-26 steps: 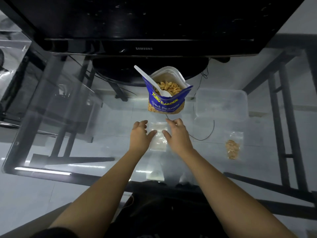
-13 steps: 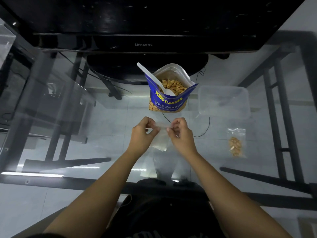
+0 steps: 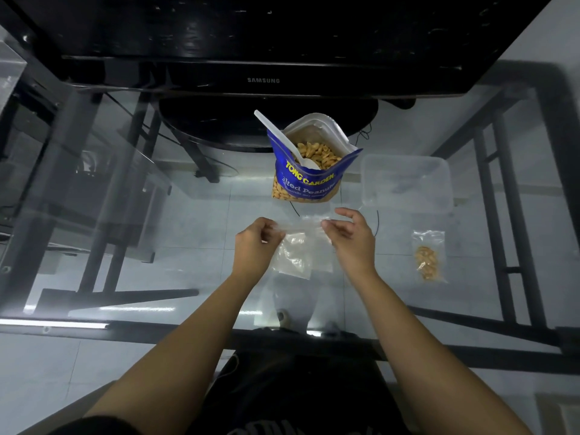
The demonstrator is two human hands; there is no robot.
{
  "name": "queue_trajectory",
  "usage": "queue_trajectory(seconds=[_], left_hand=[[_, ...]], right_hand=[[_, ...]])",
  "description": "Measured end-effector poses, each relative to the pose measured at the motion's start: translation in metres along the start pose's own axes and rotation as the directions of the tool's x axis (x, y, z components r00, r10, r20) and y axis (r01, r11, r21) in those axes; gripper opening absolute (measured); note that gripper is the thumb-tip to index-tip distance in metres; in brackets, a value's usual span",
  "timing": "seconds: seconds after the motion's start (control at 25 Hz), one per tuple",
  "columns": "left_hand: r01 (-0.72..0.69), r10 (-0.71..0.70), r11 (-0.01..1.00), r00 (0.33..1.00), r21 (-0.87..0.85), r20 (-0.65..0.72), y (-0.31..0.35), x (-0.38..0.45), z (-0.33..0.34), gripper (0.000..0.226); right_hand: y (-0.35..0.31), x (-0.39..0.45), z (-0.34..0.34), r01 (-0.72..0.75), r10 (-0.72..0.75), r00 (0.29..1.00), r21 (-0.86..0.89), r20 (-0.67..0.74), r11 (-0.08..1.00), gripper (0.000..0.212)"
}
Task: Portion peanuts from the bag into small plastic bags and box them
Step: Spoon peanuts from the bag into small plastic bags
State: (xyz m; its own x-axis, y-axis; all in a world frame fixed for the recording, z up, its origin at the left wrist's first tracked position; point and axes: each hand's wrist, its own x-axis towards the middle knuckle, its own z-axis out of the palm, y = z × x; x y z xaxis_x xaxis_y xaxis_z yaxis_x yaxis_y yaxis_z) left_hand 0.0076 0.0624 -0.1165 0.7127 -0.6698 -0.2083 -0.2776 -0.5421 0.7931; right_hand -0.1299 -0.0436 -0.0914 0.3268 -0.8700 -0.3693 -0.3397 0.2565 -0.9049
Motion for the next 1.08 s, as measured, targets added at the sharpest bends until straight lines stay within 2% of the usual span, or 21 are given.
queue_trajectory(seconds=[0.2, 0.28, 0.32, 0.36, 0.44, 0.52, 0.6, 0.76, 0.88, 1.0, 1.08], left_hand=[[0.037, -0.04, 0.979, 0.999, 0.199, 0.01, 0.008, -0.005, 0.0, 0.046], [0.015, -0.011, 0.986, 1.0, 0.167, -0.029, 0.028, -0.009, -0.007, 0.044], [-0.018, 0.018, 0.998, 1.0, 0.061, -0.012, 0.042, -0.01, -0.013, 0.034], [-0.025, 0.031, 0.995, 0.998, -0.1, 0.059, 0.057, -0.011, -0.02, 0.024], [0.07, 0.055, 0.922, 0.95, -0.382, 0.308, 0.084, -0.012, -0.037, 0.017], [0.14, 0.099, 0.901, 0.855, -0.41, 0.509, 0.1, -0.01, -0.052, 0.017], [0.183, 0.083, 0.91, 0.799, -0.371, 0.596, 0.112, -0.01, -0.062, 0.016], [0.354, 0.038, 0.8, 0.776, -0.484, 0.63, 0.131, -0.018, -0.073, 0.014], [0.415, 0.039, 0.718, 0.778, -0.559, 0.628, 0.137, -0.023, -0.076, 0.021], [0.41, 0.066, 0.692, 0.783, -0.594, 0.619, 0.144, -0.028, -0.078, 0.017], [0.319, 0.084, 0.743, 0.827, -0.589, 0.555, 0.15, -0.029, -0.079, 0.018]], right_hand=[[-0.018, -0.005, -0.023, 0.089, -0.089, 0.996, 0.024, 0.001, 0.996, 0.027], [-0.028, -0.011, -0.028, 0.135, -0.135, 0.99, 0.004, 0.048, 0.991, 0.029], [-0.033, -0.015, -0.03, 0.161, -0.159, 0.984, -0.011, 0.077, 0.987, 0.031], [-0.04, -0.018, -0.031, 0.189, -0.185, 0.977, -0.026, 0.11, 0.982, 0.032], [-0.055, -0.025, -0.033, 0.249, -0.235, 0.955, -0.058, 0.182, 0.967, 0.035], [-0.069, -0.03, -0.037, 0.31, -0.286, 0.929, -0.071, 0.236, 0.948, 0.037], [-0.082, -0.034, -0.041, 0.355, -0.326, 0.906, -0.062, 0.27, 0.933, 0.038], [-0.102, -0.039, -0.046, 0.407, -0.397, 0.875, 0.021, 0.278, 0.913, 0.04], [-0.11, -0.04, -0.05, 0.415, -0.418, 0.864, 0.073, 0.281, 0.907, 0.041], [-0.119, -0.043, -0.052, 0.438, -0.446, 0.853, 0.094, 0.272, 0.894, 0.041], [-0.125, -0.043, -0.055, 0.444, -0.444, 0.85, 0.067, 0.285, 0.893, 0.044]])
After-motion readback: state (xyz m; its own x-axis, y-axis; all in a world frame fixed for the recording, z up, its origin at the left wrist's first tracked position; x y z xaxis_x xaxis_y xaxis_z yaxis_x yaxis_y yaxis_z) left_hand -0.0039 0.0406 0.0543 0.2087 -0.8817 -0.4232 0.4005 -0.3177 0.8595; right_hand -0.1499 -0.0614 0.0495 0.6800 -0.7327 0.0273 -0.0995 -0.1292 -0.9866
